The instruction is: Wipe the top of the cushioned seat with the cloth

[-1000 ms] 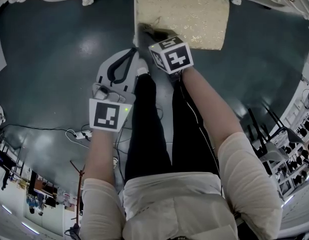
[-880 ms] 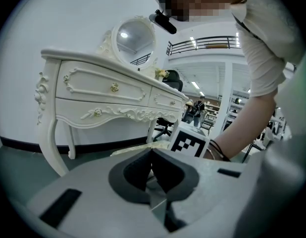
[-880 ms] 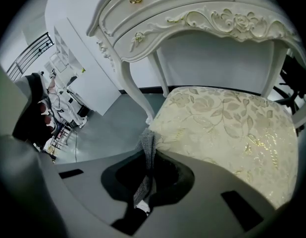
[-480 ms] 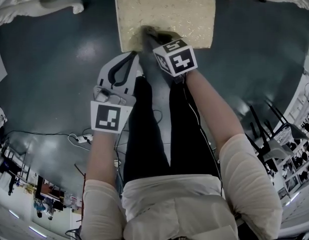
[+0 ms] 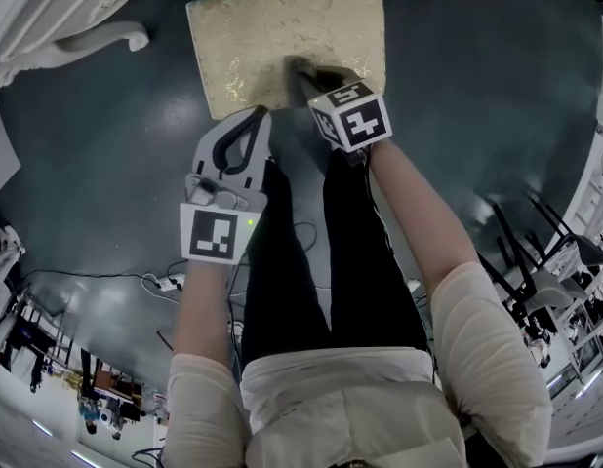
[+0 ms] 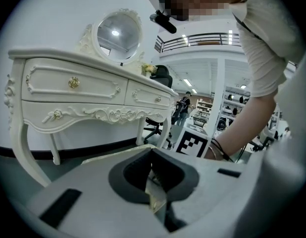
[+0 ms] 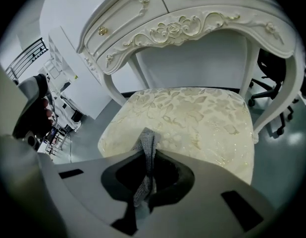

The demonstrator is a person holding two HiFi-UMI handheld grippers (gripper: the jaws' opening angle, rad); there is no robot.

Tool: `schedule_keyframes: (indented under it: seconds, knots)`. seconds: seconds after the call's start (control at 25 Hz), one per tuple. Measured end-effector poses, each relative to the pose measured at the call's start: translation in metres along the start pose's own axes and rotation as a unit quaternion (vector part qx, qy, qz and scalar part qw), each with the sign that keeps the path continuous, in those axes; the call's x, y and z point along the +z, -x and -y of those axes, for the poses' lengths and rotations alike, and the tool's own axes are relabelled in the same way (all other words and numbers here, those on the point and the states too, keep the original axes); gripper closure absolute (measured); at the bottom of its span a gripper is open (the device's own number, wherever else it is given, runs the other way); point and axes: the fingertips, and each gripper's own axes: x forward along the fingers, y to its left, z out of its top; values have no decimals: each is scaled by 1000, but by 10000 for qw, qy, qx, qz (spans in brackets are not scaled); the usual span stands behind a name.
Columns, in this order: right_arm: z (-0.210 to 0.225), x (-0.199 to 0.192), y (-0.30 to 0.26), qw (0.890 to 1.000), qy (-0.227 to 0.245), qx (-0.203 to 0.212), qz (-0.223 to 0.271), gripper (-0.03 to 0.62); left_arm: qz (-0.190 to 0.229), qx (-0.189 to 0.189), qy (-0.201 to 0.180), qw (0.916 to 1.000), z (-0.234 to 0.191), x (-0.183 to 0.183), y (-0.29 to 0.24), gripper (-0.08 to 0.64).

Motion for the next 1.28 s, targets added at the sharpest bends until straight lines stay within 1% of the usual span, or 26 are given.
schedule_keyframes:
  seconds: [0.16,0.36,0.52,0.76,0.88,0.96,1.16,1.28]
  knots:
    - [19,-5,10,10000,-47,-12,59,563,-40,-24,-114,9999,16,2,-13,558]
    - [41,-15,23,9999,-87,-44,101,563,-2,27,-40,10000,36,2,-27,558]
    - [62,-21,36,9998,-56,-166,54,563,-60,95,-52,9999,53,2,-38,558]
    - [93,-32,55,9997,10,-239,7,563,27,146,15,9999,74,9,-57,558]
    - [109,-39,64,9995,-11,-329,4,563,54,148,-29,9999,83,11,-65,558]
    - [120,-43,67,9992,-103,-398,-9,563,66,155,13,9999,89,12,-69,558]
    - [157,-61,71,9961,-406,-756,-202,563,7,143,36,9999,99,10,-78,558]
    - [166,-65,76,9951,-410,-865,-237,563,9,160,63,9999,99,8,-77,558]
